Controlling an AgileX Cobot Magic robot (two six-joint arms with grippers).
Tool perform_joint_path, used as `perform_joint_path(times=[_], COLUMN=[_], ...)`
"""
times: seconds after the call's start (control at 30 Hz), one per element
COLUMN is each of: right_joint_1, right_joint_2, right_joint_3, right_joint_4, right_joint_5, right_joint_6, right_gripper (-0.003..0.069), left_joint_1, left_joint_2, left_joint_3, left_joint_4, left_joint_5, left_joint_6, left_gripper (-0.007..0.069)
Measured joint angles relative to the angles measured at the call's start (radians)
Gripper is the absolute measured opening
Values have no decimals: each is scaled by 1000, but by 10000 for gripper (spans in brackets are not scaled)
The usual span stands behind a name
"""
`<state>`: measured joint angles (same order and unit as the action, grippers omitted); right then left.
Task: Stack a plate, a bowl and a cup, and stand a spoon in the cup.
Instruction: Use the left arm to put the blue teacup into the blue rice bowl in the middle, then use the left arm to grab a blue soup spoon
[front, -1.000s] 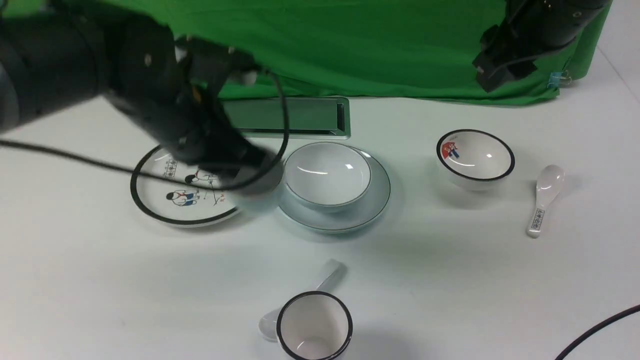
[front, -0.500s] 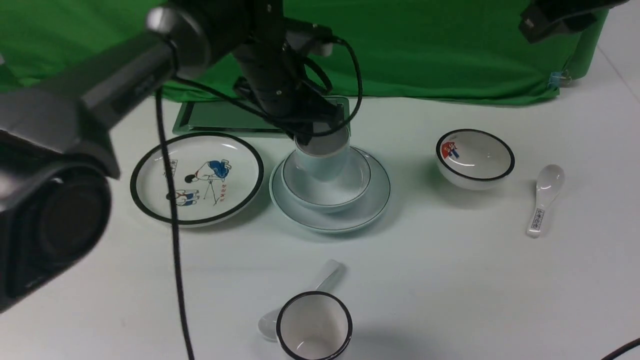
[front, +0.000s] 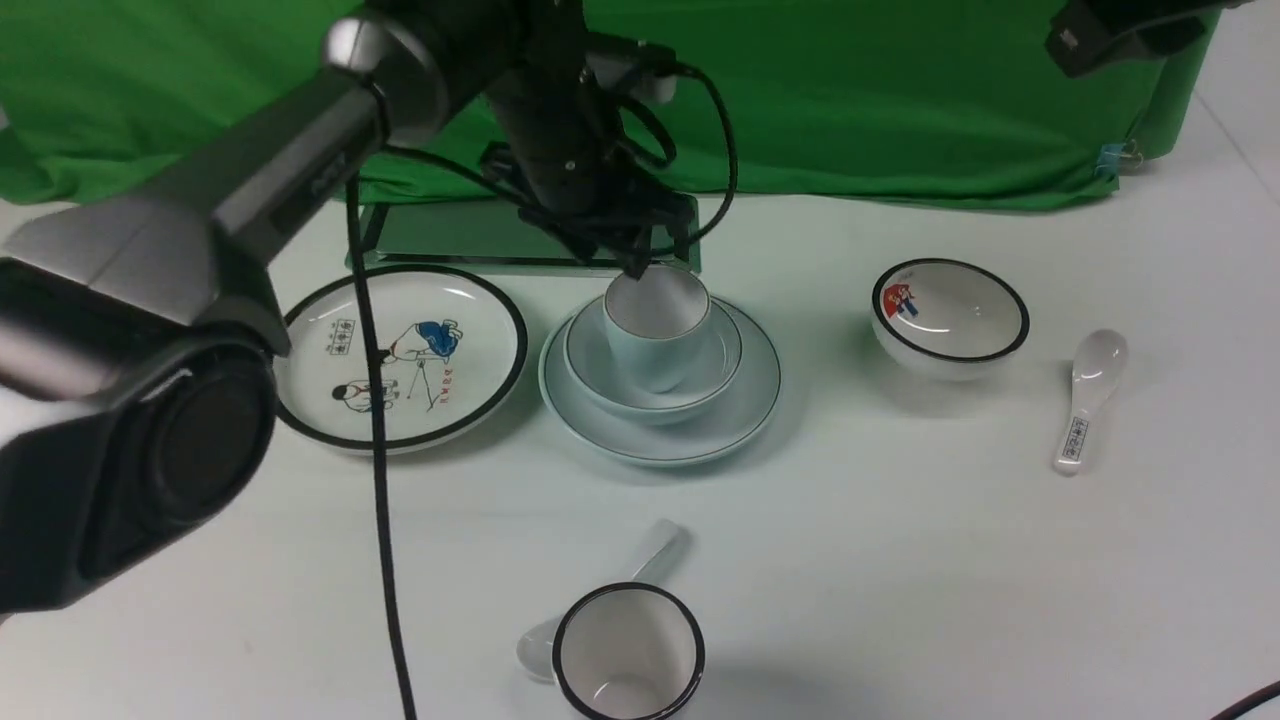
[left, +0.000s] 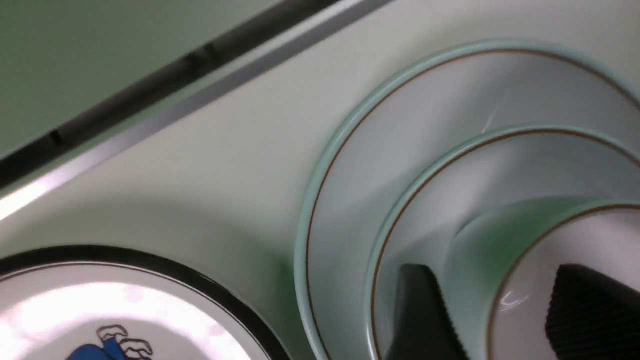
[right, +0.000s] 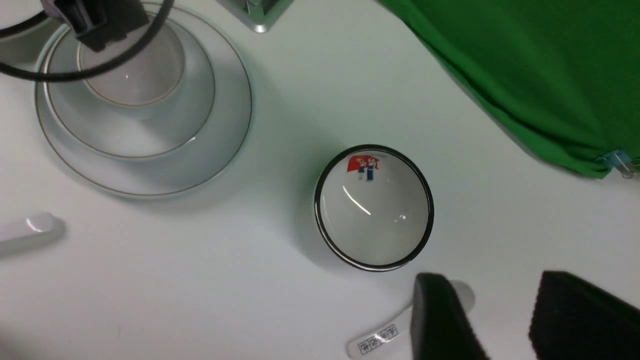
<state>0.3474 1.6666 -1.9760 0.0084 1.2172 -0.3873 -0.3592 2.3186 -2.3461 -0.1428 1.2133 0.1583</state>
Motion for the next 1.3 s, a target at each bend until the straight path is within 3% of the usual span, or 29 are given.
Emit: perform_joint_path(times=[0.03, 0.07, 0.1, 0.17, 0.5, 0.53, 0.7, 0.87, 1.03, 1.3], right_joint_1=[0, 0, 0, 0, 0, 0, 0, 0, 0, 0], right_joint_2=[0, 0, 0, -3, -25, -26, -26, -26, -26, -26], right_joint_3=[0, 0, 0, 0, 0, 0, 0, 0, 0, 0], right_joint_4=[0, 0, -1, -1, -3, -3, -8, -8, -3, -3], right_joint_5=[0, 0, 0, 0, 0, 0, 0, 0, 0, 0], right_joint_6=[0, 0, 0, 0, 3, 3, 3, 5, 7, 7], right_gripper=[306, 306, 306, 306, 306, 306, 306, 306, 306, 306], left_joint_1=[0, 0, 0, 0, -7, -30, -160, -247, -259, -259], left_joint_2=[-55, -55, -125, -213, -573, -617, -626, -543, -453, -304], left_joint_3=[-5, -5, -5, 27, 604, 747, 986, 1019, 1019, 895], left_joint_4=[0, 0, 0, 10, 45, 48, 98, 143, 143, 120], left_joint_5=[0, 0, 0, -3, -16, -81, -266, -343, -447, -399], left_joint_6=[0, 0, 0, 0, -28, -35, -50, -73, -102, -110], left_gripper=[429, 429, 489, 528, 533, 531, 529, 528, 528, 481])
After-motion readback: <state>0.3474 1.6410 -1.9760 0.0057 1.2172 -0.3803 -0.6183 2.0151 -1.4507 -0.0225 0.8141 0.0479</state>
